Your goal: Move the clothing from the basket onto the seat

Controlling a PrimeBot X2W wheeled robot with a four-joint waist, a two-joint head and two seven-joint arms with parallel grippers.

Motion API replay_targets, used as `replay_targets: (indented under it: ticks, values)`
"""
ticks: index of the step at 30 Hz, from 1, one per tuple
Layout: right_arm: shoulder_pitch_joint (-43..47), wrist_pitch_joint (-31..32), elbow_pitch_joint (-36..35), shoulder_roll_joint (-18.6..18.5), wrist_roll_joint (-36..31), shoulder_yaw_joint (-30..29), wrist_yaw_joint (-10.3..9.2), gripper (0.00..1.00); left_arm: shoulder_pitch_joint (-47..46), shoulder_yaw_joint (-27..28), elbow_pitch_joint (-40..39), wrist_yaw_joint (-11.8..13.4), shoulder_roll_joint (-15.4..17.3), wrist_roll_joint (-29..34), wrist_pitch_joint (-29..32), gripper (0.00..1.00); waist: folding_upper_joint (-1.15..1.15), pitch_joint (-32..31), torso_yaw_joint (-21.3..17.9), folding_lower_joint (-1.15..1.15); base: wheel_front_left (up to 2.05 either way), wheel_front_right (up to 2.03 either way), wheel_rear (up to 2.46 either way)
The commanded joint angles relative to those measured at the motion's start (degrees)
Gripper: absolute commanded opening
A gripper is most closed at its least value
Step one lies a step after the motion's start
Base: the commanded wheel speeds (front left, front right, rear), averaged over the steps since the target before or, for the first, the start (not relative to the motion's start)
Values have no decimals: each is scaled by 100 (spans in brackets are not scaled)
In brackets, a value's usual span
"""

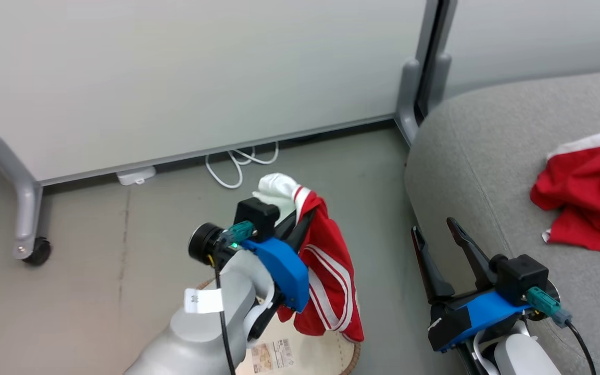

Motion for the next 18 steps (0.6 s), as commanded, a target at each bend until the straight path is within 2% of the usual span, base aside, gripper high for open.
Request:
replay_targets:
  ticks: [1,18]
  values:
    - [105,40,-33,-2,-38,-13,1,100,-151,-127,-73,57,-2,-4,47,0,-1,-161,167,1,0,0,0]
    - [234,193,-76,-2,107,243,1,100,-867,-699,-507,346,0,-459,79,0,-1,-381,356,1,0,0,0]
